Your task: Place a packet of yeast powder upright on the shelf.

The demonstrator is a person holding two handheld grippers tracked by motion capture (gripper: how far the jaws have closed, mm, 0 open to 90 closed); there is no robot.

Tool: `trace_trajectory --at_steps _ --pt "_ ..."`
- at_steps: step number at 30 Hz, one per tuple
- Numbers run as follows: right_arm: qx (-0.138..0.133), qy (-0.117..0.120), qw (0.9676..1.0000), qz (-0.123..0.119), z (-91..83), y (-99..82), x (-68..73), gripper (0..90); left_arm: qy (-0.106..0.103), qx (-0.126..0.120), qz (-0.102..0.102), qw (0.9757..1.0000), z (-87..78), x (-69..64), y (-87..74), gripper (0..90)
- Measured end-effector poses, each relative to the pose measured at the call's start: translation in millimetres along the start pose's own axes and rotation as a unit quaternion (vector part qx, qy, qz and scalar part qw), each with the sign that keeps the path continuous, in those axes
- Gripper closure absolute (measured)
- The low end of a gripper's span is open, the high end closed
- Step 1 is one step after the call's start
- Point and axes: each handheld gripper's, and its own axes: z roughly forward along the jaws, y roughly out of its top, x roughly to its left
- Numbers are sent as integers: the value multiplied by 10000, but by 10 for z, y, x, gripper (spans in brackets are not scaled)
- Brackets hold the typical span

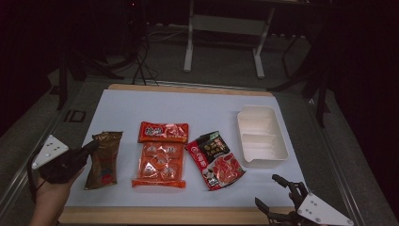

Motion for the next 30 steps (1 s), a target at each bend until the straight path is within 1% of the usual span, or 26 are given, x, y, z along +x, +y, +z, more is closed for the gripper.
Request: trace_trajectory --at_steps 2,3,6,7,8,10,11,13,15,17,19,20,21,23,24,25,27,30 --pt "-2 -6 10000 -3 -2 1 1 167 -84 -44 -26 10000 10 -21 32 900" --pt "-9 0 10000 0 -4 2 1 167 -82 -74 -21 9999 16 -39 47 900" --pt "-2 12 10000 5 -3 1 -2 167 -165 -173 -39 9997 28 -89 93 900" --pt "-5 22 10000 29 0 -2 -6 167 -225 -201 -71 9995 35 -108 110 900" --pt "-1 13 10000 31 2 -2 -9 171 -231 -231 -21 9995 40 -132 126 900" --pt "-19 -24 10000 18 -2 0 -12 171 -271 -263 -38 9993 49 -159 144 900" --pt "-53 -37 10000 33 -8 3 -17 171 -360 -279 2 9990 66 -205 178 900" --pt "-95 -56 9999 113 -30 13 -38 171 -444 -300 22 9986 83 -249 213 900" --pt "-112 -64 9997 192 -35 11 -59 173 -557 -350 -6 9978 105 -303 258 900" --pt "-113 -96 9996 237 -36 12 -74 191 -687 -382 15 9969 125 -357 294 900" --pt "-91 -74 9997 194 -34 23 -76 194 -728 -402 74 9965 140 -422 328 900" --pt "-44 -86 9999 132 -27 30 -70 194 -796 -399 95 9960 148 -452 345 900" --pt "-11 -108 9999 100 -24 38 -64 194 -798 -431 135 9958 154 -487 360 900" --pt "-123 -2 9996 253 -15 54 -73 195 -922 -463 144 9946 172 -549 393 900" --pt "-127 -36 9995 271 -9 69 -77 195 -929 -488 166 9943 178 -574 405 900" --pt "-127 -83 9995 271 -6 83 -76 195 -1023 -484 173 9934 192 -614 428 900" --pt "-183 -55 9994 271 -11 128 -94 195 -1121 -530 189 9921 214 -676 460 900" --pt "-184 -127 9994 272 -39 232 -148 187 -1243 -567 230 9904 249 -766 504 900"
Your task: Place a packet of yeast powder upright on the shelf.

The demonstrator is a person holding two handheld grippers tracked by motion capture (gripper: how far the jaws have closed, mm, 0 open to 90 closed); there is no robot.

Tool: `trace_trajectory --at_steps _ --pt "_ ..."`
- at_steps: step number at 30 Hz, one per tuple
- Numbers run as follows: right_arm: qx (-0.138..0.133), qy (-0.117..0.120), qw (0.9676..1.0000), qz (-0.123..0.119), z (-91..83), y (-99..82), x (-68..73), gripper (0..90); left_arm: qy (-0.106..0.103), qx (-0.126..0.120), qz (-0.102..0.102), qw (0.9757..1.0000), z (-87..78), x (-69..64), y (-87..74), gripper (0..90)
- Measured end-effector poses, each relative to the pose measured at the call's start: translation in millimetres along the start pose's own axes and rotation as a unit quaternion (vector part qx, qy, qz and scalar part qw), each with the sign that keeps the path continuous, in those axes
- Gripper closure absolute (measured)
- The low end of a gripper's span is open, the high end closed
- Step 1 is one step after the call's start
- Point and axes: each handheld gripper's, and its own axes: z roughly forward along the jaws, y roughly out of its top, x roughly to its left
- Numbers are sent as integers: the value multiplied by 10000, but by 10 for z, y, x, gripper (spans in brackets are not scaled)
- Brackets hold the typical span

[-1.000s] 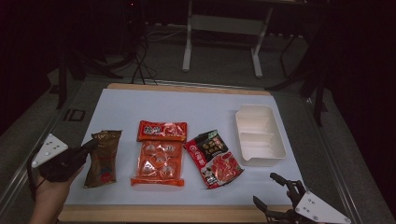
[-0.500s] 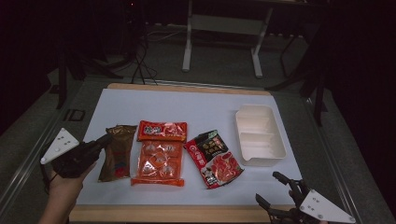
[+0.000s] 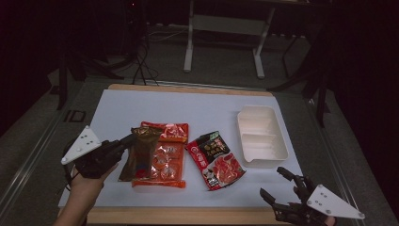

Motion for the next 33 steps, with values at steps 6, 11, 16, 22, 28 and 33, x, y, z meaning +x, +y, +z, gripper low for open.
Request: trace_trajectory --at_steps 6,11,16,22,28,33 --pt "-4 124 9997 214 54 168 -135 180 -296 -96 -4 9995 157 -135 59 900" --pt "29 413 9983 412 152 300 -145 135 -521 -86 29 9986 294 -237 72 900" --pt "26 837 9953 496 276 417 -112 98 -682 -90 57 9976 395 -327 88 900" --pt "-79 1019 9931 577 445 495 -62 137 -890 -135 88 9959 504 -445 103 900" --pt "16 1188 9912 588 599 531 -27 161 -1042 -96 78 9945 575 -506 91 900" --pt "51 1457 9871 661 771 590 -8 219 -1305 -185 69 9913 702 -670 114 900"
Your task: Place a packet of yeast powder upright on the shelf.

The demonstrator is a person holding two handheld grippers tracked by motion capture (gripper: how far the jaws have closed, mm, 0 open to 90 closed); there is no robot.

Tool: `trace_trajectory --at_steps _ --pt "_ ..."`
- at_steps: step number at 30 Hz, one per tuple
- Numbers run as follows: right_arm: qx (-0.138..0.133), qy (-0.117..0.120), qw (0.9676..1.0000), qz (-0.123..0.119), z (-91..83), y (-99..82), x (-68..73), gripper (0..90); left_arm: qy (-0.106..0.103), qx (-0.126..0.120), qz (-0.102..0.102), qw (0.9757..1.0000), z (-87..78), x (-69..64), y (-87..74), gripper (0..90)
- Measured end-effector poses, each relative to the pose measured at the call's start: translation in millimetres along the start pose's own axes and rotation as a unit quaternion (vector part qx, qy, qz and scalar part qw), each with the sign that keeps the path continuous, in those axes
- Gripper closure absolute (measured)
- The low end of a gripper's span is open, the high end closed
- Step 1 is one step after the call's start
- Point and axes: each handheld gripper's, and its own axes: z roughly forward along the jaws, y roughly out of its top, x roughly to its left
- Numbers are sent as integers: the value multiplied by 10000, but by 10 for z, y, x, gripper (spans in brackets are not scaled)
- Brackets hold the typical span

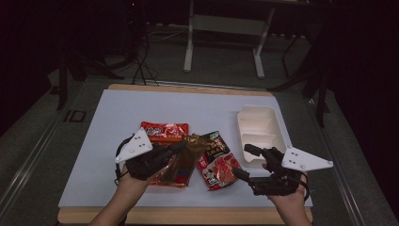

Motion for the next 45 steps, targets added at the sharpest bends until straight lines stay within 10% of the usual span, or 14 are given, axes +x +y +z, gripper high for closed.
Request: trace_trajectory --at_steps 14,28,38,45 --pt "226 273 9990 264 246 24 -184 318 -547 -228 1 9982 224 -235 37 900" --pt "639 993 9926 287 334 54 -297 881 -687 -155 9 9975 277 -278 16 900" --pt "907 1277 9874 228 371 163 -347 900 -893 -101 200 9958 248 -219 33 897" --pt "866 1292 9877 178 329 266 -422 900 -878 -87 238 9958 169 -191 36 640"
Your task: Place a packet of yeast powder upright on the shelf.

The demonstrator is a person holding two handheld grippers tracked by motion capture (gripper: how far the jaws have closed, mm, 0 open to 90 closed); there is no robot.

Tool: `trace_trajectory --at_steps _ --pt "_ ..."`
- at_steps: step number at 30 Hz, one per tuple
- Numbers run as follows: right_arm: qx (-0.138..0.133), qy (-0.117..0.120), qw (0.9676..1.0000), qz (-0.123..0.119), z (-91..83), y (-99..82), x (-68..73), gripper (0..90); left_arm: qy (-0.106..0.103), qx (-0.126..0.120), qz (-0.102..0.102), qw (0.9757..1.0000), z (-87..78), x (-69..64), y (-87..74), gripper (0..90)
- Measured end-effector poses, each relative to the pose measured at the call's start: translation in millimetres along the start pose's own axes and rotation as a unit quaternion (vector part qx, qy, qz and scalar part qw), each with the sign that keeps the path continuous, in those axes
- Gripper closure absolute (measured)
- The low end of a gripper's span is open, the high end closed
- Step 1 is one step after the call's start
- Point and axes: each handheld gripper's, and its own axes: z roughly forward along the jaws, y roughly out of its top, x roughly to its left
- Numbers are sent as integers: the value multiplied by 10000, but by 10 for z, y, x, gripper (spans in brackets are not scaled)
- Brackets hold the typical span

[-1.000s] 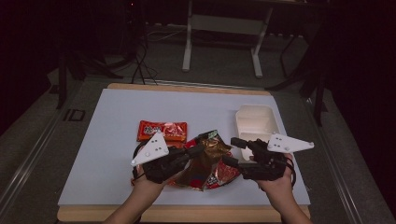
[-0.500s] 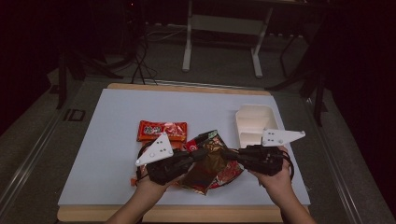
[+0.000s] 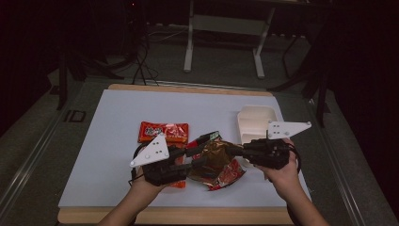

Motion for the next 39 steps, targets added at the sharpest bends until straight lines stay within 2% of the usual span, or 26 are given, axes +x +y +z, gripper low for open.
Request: trace_trajectory --at_steps 4,5,6,8,9,10,11,13,14,15,17,18,19,22,24,30,39 --pt "-79 -79 9999 -51 -106 68 -50 900 74 15 -141 9999 -82 41 -39 479" --pt "-92 -88 9999 -92 -133 85 -68 900 119 -1 -227 9997 -110 55 -53 426" --pt "-96 -132 9998 -135 -166 106 -94 900 119 -1 -227 9997 -110 55 -53 348" --pt "-49 -203 9997 -157 -208 136 -141 900 328 -2 -317 9990 -180 80 -79 234" --pt "-49 -203 9997 -157 -208 136 -141 900 328 -2 -317 9990 -180 80 -79 176" --pt "-32 -262 9995 -176 -233 152 -167 900 424 114 -427 9981 -225 103 -100 176" --pt "20 -351 9992 -203 -276 181 -222 899 513 98 -400 9978 -259 110 -121 149" --pt "20 -245 9991 -345 -313 199 -293 899 456 55 -468 9978 -330 137 -174 132" --pt "31 -358 9986 -398 -333 207 -322 899 495 68 -513 9974 -358 150 -199 92" --pt "53 -345 9985 -418 -345 215 -358 899 522 100 -515 9973 -388 159 -223 55" --pt "24 -309 9984 -480 -365 219 -423 898 578 179 -500 9969 -452 175 -272 38" --pt "92 -329 9980 -526 -373 225 -450 898 606 195 -516 9966 -487 184 -299 38" --pt "119 -438 9971 -617 -385 229 -469 898 633 215 -539 9963 -527 193 -324 38" --pt "172 -550 9949 -826 -417 259 -534 898 684 80 -611 9957 -658 231 -413 40" --pt "241 -617 9932 -959 -446 297 -576 898 755 99 -583 9954 -729 253 -476 50" --pt "319 -843 9896 -1124 -567 442 -714 898 920 186 -476 9944 -877 302 -687 50" --pt "234 -1055 9864 -1239 -780 613 -930 896 1317 245 -424 9901 -1088 402 -974 50"
